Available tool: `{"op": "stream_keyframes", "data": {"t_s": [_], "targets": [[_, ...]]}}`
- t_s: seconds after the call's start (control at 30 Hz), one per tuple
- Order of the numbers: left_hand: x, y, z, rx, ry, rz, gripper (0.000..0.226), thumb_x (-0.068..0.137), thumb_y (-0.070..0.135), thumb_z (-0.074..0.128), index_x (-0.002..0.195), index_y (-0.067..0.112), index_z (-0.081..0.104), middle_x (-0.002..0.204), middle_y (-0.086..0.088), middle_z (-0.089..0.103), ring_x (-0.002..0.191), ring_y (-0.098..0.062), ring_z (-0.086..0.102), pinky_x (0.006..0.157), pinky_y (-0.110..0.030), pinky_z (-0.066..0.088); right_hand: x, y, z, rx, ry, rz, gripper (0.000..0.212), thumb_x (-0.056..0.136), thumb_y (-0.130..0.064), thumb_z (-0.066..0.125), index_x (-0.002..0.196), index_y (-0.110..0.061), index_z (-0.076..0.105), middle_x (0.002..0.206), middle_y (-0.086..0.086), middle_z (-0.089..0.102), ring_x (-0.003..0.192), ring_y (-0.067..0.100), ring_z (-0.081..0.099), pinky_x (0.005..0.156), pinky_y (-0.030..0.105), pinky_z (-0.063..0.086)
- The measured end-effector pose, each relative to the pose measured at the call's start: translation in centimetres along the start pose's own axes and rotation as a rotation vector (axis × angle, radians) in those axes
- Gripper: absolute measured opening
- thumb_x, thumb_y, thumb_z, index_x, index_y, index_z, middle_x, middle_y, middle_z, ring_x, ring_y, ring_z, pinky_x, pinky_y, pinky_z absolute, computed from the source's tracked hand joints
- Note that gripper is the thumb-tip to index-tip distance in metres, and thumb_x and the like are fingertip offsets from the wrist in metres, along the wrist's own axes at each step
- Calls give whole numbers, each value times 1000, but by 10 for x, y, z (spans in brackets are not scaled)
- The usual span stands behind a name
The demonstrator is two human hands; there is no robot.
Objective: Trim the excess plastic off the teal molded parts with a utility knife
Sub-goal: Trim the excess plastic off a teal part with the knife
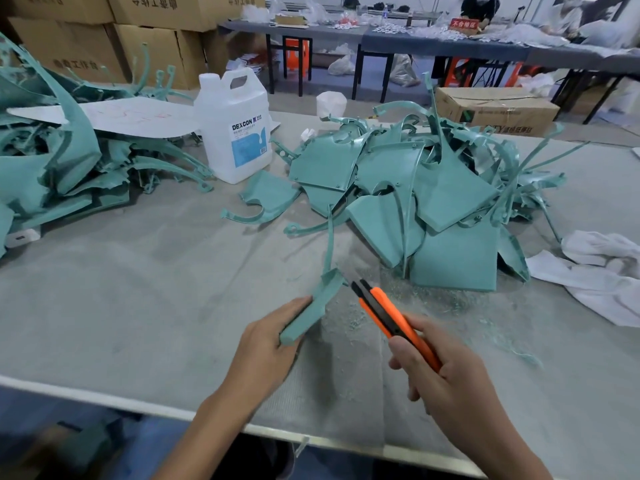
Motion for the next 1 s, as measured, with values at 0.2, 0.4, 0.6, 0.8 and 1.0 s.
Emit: {"op": "stream_keyframes", "data": {"t_s": [0.2,0.4,0.6,0.8,1.0], "targets": [[1,-12,4,81,-49,-15,74,90,5,66,133,61,41,112,61,43,113,27,46,95,2,34,9,-18,-6,-151,-67,-61,28,87,-67,48,111,-59,60,69,-10,68,49,8,58,47,27,48],[-1,-8,4,53,-45,1,71,92,5,63,132,61,44,109,59,47,108,24,52,86,1,40,7,-23,-10,-144,-95,-93,27,88,-62,52,112,-57,63,66,-8,66,49,7,57,47,26,47],[0,-12,4,49,-35,-7,65,95,7,62,131,60,50,108,52,56,94,14,63,78,-7,50,5,-20,-10,-199,-96,-126,28,91,-59,52,115,-52,63,65,-11,63,48,9,55,45,18,41],[1,-10,5,79,-18,23,53,98,22,63,133,59,47,96,54,55,90,10,64,75,-9,50,31,-9,-11,-408,30,-133,32,93,-58,44,119,-47,57,58,-15,57,50,6,56,43,15,36],[1,-8,4,42,7,7,44,99,32,59,126,64,45,93,47,62,84,-3,68,68,-12,51,41,-1,-12,-382,130,-74,37,94,-58,43,123,-44,61,56,-7,57,46,8,55,46,30,46]]}}
Point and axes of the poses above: each hand's wrist, its own x-axis towards the middle knuckle, its own z-axis out of the palm, y = z × x, the point moved 3 cm from there along x, towards the middle knuckle
